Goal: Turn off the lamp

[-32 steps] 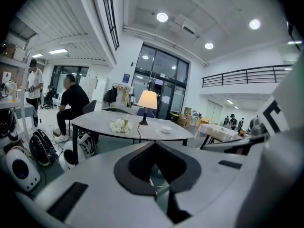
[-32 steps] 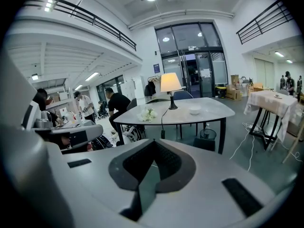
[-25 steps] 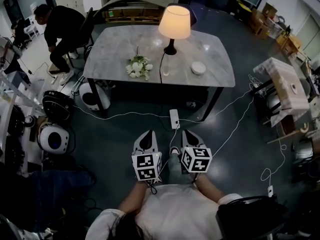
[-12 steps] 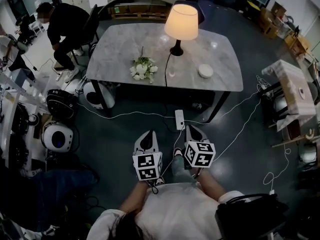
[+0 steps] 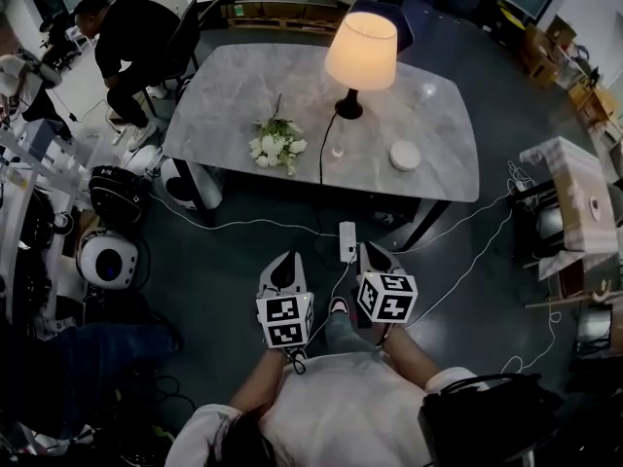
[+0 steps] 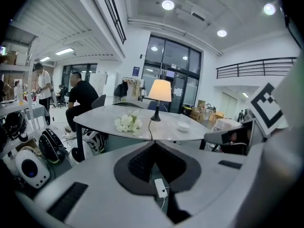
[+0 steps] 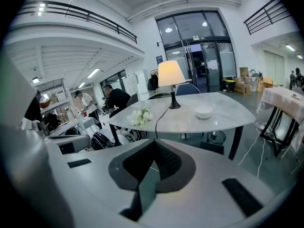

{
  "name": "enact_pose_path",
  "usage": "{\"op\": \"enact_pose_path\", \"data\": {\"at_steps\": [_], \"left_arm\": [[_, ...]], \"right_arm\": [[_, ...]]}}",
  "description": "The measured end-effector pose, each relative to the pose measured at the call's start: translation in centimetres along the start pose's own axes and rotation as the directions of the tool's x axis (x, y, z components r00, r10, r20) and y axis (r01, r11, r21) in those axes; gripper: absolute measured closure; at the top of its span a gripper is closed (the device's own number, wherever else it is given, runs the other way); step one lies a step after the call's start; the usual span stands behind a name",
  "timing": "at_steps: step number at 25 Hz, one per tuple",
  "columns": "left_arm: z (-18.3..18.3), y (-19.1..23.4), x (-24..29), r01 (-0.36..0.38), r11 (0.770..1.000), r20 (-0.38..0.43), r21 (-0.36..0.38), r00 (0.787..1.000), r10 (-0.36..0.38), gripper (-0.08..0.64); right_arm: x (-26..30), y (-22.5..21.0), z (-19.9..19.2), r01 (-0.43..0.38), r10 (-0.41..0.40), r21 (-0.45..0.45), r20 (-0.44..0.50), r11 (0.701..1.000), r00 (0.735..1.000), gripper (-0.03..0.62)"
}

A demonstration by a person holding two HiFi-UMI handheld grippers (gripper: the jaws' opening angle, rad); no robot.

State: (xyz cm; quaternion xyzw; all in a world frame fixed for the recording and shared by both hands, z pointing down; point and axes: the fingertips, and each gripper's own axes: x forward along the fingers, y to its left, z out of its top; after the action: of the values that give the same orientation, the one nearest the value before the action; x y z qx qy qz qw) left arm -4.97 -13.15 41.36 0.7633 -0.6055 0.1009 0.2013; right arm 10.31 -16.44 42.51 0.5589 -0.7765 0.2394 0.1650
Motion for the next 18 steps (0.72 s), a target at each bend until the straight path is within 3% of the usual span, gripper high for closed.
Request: {"op": "enact_pose_path", "data": {"at_steps": [9,18], "left_arm": [[3.3,-1.5,5.4,-0.064,0.998,0.008,0.005,0.998,0.064,0.565],[4.8,-3.3,9.1,-0.101,0.995,0.006,0.022,0.995,0.101,0.565]], "right_arm": [[4.8,-2.9,4.5,-0.088,0.087,-0.052,-0.019,0.995,0.996,0.593],[7.7,-5.5,5.9,-0.145,0.142,-0.065,-0.041,0.987,0.989,0.594]]}}
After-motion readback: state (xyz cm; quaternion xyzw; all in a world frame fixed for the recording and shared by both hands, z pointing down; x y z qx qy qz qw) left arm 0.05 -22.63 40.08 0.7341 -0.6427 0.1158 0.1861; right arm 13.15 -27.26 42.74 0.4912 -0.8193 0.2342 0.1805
